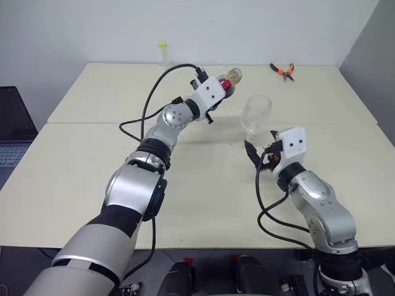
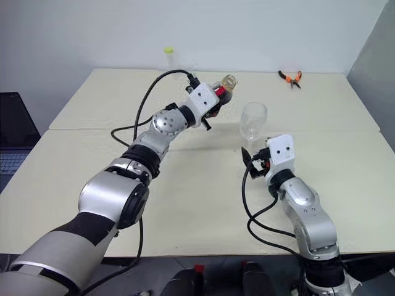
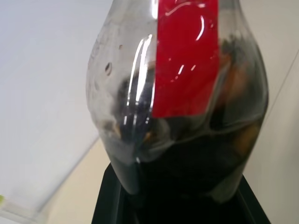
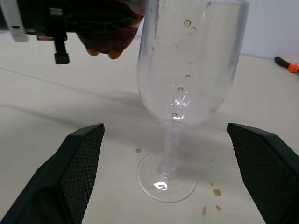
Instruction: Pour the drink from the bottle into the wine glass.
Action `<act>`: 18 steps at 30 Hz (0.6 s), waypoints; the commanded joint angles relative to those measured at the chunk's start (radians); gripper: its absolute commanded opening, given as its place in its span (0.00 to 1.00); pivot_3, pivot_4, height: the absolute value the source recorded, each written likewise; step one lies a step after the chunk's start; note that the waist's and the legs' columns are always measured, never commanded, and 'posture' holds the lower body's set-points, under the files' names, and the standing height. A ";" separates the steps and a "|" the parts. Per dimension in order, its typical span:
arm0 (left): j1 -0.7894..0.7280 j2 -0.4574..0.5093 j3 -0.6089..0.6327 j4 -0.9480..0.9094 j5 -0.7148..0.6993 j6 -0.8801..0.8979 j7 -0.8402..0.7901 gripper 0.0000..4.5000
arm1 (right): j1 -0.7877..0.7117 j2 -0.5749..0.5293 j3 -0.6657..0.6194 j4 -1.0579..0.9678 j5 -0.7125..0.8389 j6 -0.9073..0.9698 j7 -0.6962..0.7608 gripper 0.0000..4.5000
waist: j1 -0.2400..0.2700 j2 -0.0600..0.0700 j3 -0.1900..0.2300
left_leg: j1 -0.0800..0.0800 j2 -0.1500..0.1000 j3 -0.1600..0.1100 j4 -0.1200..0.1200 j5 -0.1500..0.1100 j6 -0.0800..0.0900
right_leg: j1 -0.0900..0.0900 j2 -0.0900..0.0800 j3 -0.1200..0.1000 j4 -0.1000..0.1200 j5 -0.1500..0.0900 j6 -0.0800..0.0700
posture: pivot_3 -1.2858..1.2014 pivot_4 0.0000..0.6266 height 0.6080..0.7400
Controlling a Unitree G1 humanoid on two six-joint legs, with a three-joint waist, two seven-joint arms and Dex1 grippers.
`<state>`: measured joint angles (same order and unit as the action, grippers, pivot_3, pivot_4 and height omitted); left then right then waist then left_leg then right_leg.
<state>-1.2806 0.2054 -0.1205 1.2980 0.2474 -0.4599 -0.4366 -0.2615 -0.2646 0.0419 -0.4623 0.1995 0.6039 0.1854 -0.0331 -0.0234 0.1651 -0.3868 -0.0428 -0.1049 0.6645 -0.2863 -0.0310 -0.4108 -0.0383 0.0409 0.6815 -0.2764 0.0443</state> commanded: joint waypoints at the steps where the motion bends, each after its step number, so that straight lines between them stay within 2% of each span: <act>1: -0.015 0.022 -0.008 -0.074 0.006 -0.026 0.010 0.17 | -0.021 -0.003 -0.011 -0.042 0.018 -0.013 0.029 1.00 | 0.000 0.000 0.000 | 0.000 0.000 0.000 0.000 0.000 0.000 | 0.000 0.000 0.000 0.000 0.000 0.000 | 0.52 0.24 1.00; 5: -0.033 0.038 -0.068 -0.081 0.081 -0.044 0.074 0.17 | -0.021 -0.017 -0.023 -0.102 0.051 0.001 0.062 1.00 | 0.000 0.000 0.000 | 0.000 0.000 0.000 0.000 0.000 0.000 | 0.000 0.000 0.000 0.000 0.000 0.000 | 0.52 0.24 1.00; 10: -0.060 0.031 -0.120 -0.077 0.145 -0.051 0.140 0.17 | -0.018 -0.059 0.008 -0.139 -0.027 0.012 0.036 1.00 | 0.001 0.000 0.000 | 0.000 0.000 0.000 0.000 0.000 0.000 | 0.000 0.000 0.000 0.000 0.000 0.000 | 0.52 0.24 1.00; 18: -0.105 0.013 -0.180 -0.057 0.211 -0.074 0.219 0.17 | -0.020 -0.026 0.044 -0.196 -0.053 0.086 -0.001 1.00 | 0.001 0.000 0.000 | 0.000 0.000 0.000 0.000 0.000 0.000 | 0.000 0.000 0.000 0.000 0.000 0.000 | 0.52 0.24 1.00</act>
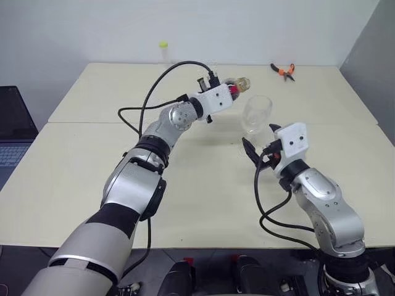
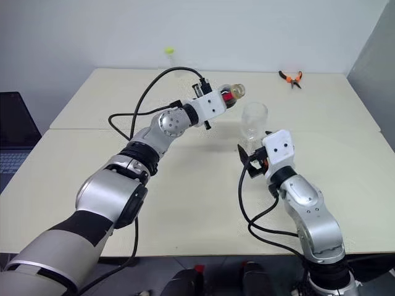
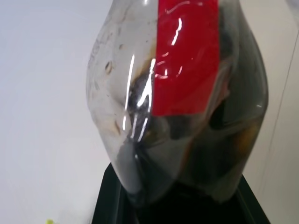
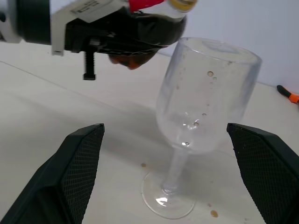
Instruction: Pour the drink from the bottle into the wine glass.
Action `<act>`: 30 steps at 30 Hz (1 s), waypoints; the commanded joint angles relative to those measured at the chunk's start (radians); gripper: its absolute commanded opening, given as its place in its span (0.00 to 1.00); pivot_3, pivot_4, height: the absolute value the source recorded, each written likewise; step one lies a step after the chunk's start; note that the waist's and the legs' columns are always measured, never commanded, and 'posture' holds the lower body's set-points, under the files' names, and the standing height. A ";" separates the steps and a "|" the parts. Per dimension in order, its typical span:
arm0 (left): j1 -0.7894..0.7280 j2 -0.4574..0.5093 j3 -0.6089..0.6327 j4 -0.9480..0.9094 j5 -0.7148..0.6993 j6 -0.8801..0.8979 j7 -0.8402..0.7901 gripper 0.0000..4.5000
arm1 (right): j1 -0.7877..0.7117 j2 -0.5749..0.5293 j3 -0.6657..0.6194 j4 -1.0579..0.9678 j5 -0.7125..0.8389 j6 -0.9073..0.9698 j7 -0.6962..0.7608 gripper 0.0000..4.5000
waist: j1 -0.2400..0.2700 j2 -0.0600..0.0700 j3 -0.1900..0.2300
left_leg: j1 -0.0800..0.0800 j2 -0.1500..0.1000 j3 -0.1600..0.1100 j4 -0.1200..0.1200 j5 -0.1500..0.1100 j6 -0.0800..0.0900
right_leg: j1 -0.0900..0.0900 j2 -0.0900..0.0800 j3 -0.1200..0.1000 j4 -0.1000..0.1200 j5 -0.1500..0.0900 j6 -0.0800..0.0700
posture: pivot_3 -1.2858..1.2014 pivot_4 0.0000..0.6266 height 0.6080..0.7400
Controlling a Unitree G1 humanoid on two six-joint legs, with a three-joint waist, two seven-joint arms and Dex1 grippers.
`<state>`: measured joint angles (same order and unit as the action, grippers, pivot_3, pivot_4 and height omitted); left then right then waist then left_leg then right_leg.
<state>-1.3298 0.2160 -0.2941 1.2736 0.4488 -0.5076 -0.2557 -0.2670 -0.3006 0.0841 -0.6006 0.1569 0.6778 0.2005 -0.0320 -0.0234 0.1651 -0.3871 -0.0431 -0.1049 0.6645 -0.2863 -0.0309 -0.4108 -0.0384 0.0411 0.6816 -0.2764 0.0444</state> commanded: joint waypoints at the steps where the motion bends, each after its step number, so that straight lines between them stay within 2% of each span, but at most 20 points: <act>1: -0.061 0.001 -0.016 -0.030 0.021 -0.030 0.049 0.17 | -0.015 0.015 0.002 -0.060 -0.017 0.016 -0.025 1.00 | 0.000 0.000 0.000 | 0.000 0.000 0.000 0.000 0.000 0.000 | 0.000 0.000 0.000 0.000 0.000 0.000 | 0.52 0.24 1.00; 13: -0.108 0.016 -0.121 -0.008 0.153 -0.056 0.187 0.17 | -0.039 0.053 -0.051 -0.036 -0.089 0.038 -0.115 1.00 | 0.000 0.000 0.000 | 0.000 0.000 0.000 0.000 0.000 0.000 | 0.000 0.000 0.000 0.000 0.000 0.000 | 0.52 0.24 1.00; 30: -0.152 0.041 -0.232 0.013 0.286 -0.056 0.314 0.17 | -0.055 0.068 -0.068 -0.044 -0.096 0.066 -0.111 1.00 | 0.000 0.000 0.000 | 0.000 0.000 0.000 0.000 0.000 0.000 | -0.001 0.000 0.000 0.000 0.000 0.000 | 0.52 0.24 1.00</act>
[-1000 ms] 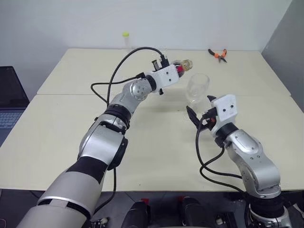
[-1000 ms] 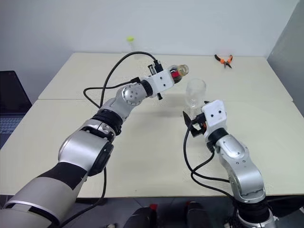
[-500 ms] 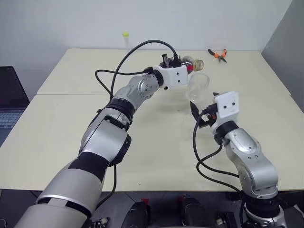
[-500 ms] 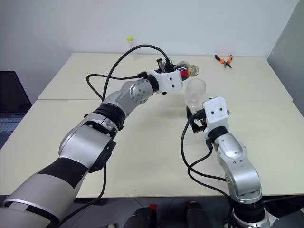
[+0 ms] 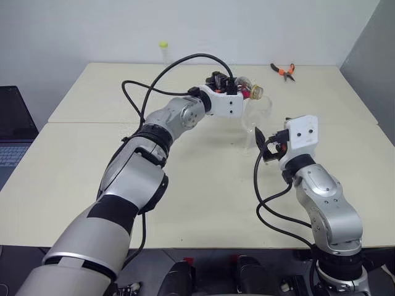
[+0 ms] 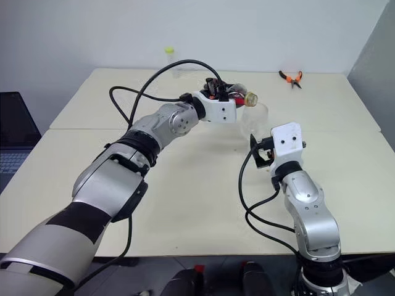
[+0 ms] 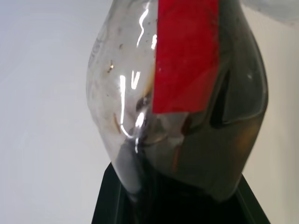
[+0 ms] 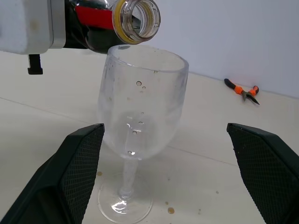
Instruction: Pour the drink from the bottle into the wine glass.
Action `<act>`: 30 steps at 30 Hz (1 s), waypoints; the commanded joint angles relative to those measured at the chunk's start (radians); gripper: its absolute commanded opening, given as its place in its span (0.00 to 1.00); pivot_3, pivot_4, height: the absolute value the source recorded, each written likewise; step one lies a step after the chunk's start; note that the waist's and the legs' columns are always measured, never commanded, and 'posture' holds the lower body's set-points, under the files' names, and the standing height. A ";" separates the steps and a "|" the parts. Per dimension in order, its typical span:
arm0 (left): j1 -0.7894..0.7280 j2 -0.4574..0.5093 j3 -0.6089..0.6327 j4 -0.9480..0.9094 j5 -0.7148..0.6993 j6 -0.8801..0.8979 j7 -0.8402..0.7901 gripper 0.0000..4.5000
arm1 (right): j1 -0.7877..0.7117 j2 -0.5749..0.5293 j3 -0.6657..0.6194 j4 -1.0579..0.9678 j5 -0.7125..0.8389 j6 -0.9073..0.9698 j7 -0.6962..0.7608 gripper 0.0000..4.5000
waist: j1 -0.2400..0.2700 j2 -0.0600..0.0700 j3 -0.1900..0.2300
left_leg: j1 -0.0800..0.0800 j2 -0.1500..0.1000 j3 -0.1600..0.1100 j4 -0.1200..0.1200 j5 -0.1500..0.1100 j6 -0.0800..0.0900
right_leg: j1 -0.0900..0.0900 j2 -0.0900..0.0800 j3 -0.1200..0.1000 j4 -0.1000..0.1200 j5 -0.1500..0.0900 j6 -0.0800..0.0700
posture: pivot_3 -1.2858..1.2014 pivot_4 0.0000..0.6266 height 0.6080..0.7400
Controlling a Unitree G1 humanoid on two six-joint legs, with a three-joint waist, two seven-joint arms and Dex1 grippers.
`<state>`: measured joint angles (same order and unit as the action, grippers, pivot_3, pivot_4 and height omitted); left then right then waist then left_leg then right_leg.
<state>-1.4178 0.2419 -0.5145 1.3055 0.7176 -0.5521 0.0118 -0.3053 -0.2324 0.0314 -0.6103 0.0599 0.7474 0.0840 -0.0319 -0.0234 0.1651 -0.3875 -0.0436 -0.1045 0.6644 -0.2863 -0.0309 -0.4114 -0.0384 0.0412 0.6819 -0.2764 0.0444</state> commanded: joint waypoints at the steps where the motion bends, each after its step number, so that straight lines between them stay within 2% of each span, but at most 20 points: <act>1: -0.067 0.016 -0.017 -0.018 0.023 -0.011 0.052 0.17 | -0.015 0.001 -0.016 -0.037 0.006 -0.004 0.009 1.00 | 0.000 0.000 0.000 | 0.000 0.000 0.000 0.000 0.000 0.000 | 0.000 0.000 0.000 0.000 0.000 0.000 | 0.52 0.24 1.00; 15: -0.086 0.028 -0.041 -0.005 0.047 -0.007 0.078 0.17 | -0.004 -0.001 -0.023 -0.092 0.061 -0.030 0.072 1.00 | 0.000 0.000 0.000 | -0.001 0.000 0.000 0.000 0.000 0.000 | -0.001 0.000 0.000 0.000 0.000 0.000 | 0.52 0.24 1.00; 24: -0.085 0.037 -0.058 -0.002 0.065 -0.009 0.089 0.17 | -0.011 -0.002 -0.014 -0.102 0.075 -0.003 0.083 1.00 | 0.000 0.000 0.000 | -0.011 0.000 0.000 0.004 0.000 0.000 | -0.011 0.000 0.000 0.006 0.000 0.000 | 0.52 0.24 1.00; 30: -0.090 0.041 -0.071 -0.003 0.076 -0.014 0.100 0.17 | -0.008 -0.006 -0.012 -0.101 0.078 0.005 0.082 1.00 | 0.000 0.000 0.000 | -0.011 0.000 0.000 0.005 0.000 0.000 | -0.011 0.000 0.000 0.007 0.000 0.000 | 0.52 0.24 1.00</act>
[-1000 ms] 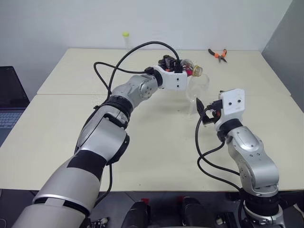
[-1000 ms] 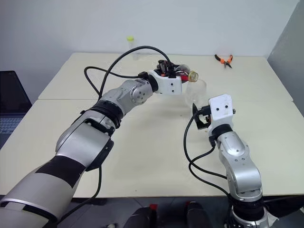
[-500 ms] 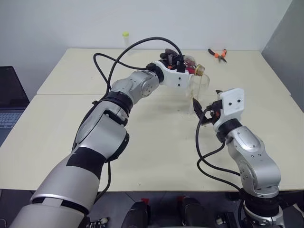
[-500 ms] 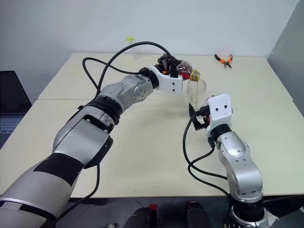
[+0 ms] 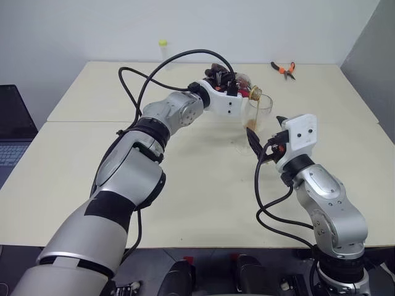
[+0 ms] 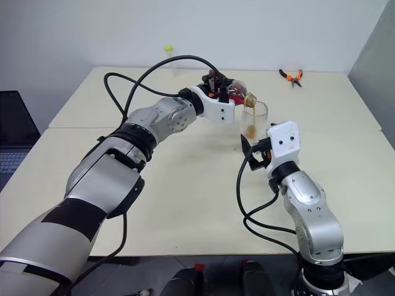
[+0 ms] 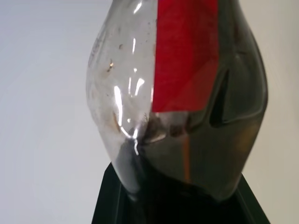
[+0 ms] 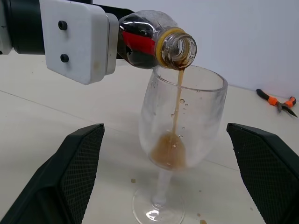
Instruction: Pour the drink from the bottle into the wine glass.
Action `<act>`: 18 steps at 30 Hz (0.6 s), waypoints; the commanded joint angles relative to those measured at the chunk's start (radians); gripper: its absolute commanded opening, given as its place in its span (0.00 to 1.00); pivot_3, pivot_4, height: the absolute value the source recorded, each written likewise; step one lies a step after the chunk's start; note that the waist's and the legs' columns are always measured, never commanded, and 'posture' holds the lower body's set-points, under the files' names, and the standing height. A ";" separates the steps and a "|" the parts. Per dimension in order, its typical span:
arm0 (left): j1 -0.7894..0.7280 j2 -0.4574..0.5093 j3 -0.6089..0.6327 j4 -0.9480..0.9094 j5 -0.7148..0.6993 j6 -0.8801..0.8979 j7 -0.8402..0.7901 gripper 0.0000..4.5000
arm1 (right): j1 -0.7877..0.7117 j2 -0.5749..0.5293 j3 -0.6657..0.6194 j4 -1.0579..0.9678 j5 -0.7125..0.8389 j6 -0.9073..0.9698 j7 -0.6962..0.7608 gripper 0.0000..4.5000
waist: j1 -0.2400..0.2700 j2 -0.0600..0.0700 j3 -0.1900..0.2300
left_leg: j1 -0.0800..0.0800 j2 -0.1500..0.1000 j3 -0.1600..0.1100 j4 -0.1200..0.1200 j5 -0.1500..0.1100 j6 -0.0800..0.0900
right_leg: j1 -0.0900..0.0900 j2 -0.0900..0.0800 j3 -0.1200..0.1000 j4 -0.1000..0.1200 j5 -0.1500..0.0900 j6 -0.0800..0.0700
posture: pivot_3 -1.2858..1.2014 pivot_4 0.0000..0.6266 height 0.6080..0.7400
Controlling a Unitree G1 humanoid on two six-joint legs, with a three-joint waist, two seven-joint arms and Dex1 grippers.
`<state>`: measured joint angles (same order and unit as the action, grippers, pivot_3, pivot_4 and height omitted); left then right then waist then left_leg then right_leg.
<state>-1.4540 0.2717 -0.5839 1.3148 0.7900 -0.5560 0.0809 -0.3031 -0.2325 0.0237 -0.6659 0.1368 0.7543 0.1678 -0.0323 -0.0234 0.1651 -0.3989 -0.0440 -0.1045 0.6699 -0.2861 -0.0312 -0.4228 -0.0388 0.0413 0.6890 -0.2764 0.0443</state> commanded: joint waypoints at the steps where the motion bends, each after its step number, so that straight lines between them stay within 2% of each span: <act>1: -0.055 0.012 -0.002 -0.012 0.005 -0.010 0.033 0.17 | -0.009 -0.006 -0.003 -0.045 0.001 -0.001 -0.001 1.00 | 0.000 0.000 0.000 | 0.000 0.000 0.000 0.000 0.000 0.000 | 0.000 0.000 0.000 0.000 0.000 0.000 | 0.52 0.24 1.00; 18: -0.073 0.025 -0.019 -0.008 0.026 -0.008 0.058 0.17 | -0.001 -0.001 0.005 -0.046 0.005 0.010 -0.001 1.00 | 0.000 0.000 0.000 | 0.000 0.000 0.000 0.001 0.000 0.000 | 0.000 0.000 0.000 0.001 0.000 0.000 | 0.52 0.24 1.00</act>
<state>-1.4724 0.2817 -0.6052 1.3160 0.8202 -0.5593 0.1141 -0.3003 -0.2322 0.0325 -0.6659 0.1378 0.7723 0.1680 -0.0324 -0.0234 0.1651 -0.3992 -0.0441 -0.1043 0.6707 -0.2861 -0.0312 -0.4228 -0.0388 0.0412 0.6897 -0.2764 0.0443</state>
